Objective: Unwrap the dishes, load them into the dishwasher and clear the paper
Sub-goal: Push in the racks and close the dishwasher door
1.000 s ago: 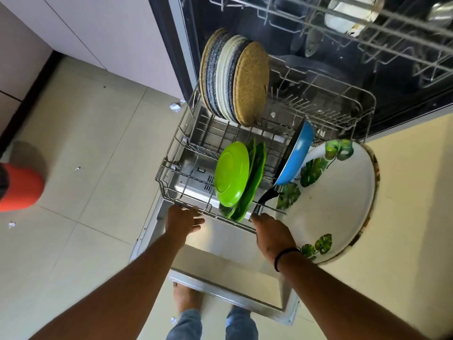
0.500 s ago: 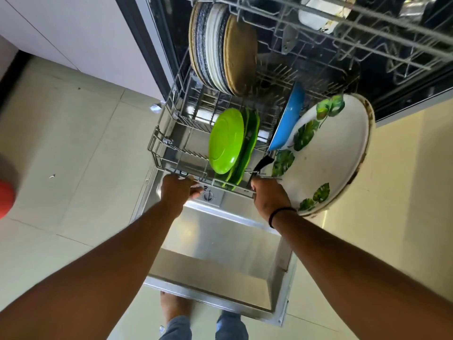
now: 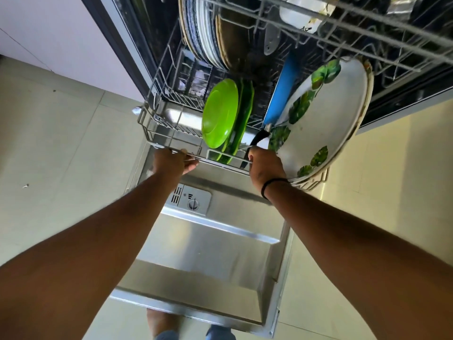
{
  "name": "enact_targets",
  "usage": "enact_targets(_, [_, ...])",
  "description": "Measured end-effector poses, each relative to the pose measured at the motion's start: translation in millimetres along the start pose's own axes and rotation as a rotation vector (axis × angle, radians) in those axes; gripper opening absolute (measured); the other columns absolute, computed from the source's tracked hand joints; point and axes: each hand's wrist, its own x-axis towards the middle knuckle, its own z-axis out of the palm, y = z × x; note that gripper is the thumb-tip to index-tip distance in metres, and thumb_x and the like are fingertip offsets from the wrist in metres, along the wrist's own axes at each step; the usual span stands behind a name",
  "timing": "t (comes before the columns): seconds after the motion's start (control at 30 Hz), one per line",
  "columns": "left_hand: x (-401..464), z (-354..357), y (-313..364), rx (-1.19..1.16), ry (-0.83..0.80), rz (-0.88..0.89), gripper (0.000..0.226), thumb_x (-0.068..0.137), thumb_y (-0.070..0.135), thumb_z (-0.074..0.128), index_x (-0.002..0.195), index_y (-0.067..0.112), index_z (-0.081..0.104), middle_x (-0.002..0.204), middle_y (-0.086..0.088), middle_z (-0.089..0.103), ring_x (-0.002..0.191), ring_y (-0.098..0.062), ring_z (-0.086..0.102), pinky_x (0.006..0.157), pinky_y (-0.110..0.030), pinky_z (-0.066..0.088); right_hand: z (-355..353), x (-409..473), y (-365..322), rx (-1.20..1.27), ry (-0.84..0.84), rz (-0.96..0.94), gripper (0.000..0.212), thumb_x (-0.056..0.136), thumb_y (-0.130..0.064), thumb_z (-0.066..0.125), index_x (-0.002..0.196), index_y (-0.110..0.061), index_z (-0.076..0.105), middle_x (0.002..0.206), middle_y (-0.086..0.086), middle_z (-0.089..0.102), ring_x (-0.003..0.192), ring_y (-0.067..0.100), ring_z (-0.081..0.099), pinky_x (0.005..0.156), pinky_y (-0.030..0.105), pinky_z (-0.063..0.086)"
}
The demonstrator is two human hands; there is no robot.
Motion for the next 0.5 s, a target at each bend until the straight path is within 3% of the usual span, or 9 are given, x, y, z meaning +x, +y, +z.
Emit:
enact_targets(0.17, [16.6, 12.3, 17.5, -0.093, 0.058, -0.080, 0.027, 0.102, 0.004, 0.050, 0.125, -0.011, 0.052, 0.088, -0.017, 0.069, 0.061, -0.024, 0.074, 0.053, -0.027, 0.059, -13.1, 16.4, 2.0, -0.025, 0.018, -0.015, 0.031, 0.095, 0.002, 0.042, 0.119, -0.005, 0.059, 0.111, 0.021, 0.066, 0.106, 0.037, 0.063, 0.086, 0.037, 0.049])
enact_targets(0.27, [17.6, 21.3, 27.2, -0.035, 0.074, -0.002, 0.028, 0.101, -0.001, 0.050, 0.126, -0.011, 0.052, 0.083, -0.011, 0.069, 0.058, -0.013, 0.071, 0.055, -0.021, 0.056, -17.6, 29.3, 2.9, -0.035, 0.045, -0.025, 0.031, 0.094, 0.003, 0.042, 0.117, -0.005, 0.060, 0.113, 0.022, 0.066, 0.108, 0.037, 0.063, 0.087, 0.037, 0.050])
enact_targets(0.33, [21.5, 27.0, 32.7, 0.003, 0.111, 0.031, 0.022, 0.101, -0.003, 0.047, 0.121, -0.010, 0.054, 0.074, -0.012, 0.070, 0.053, -0.017, 0.070, 0.050, -0.021, 0.054, -21.1, 40.3, 4.4, -0.046, 0.064, -0.031, 0.031, 0.094, 0.004, 0.042, 0.117, -0.006, 0.061, 0.115, 0.022, 0.066, 0.109, 0.037, 0.063, 0.089, 0.038, 0.050])
enact_targets(0.4, [25.5, 32.2, 41.8, -0.051, 0.101, 0.017, 0.022, 0.100, -0.005, 0.049, 0.120, -0.012, 0.055, 0.085, -0.016, 0.071, 0.053, -0.015, 0.070, 0.052, -0.022, 0.057, -25.5, 52.4, 6.1, -0.055, 0.084, -0.029, 0.031, 0.095, 0.002, 0.042, 0.118, -0.006, 0.061, 0.117, 0.021, 0.065, 0.111, 0.037, 0.063, 0.090, 0.038, 0.050])
enact_targets(0.5, [40.0, 39.8, 49.3, -0.047, 0.029, 0.055, 0.028, 0.098, -0.004, 0.054, 0.126, -0.008, 0.057, 0.115, -0.020, 0.069, 0.073, -0.016, 0.070, 0.066, -0.024, 0.060, -29.6, 71.9, 8.3, -0.094, 0.110, -0.018, 0.032, 0.098, -0.001, 0.044, 0.126, -0.004, 0.059, 0.124, 0.021, 0.064, 0.116, 0.036, 0.062, 0.093, 0.038, 0.050])
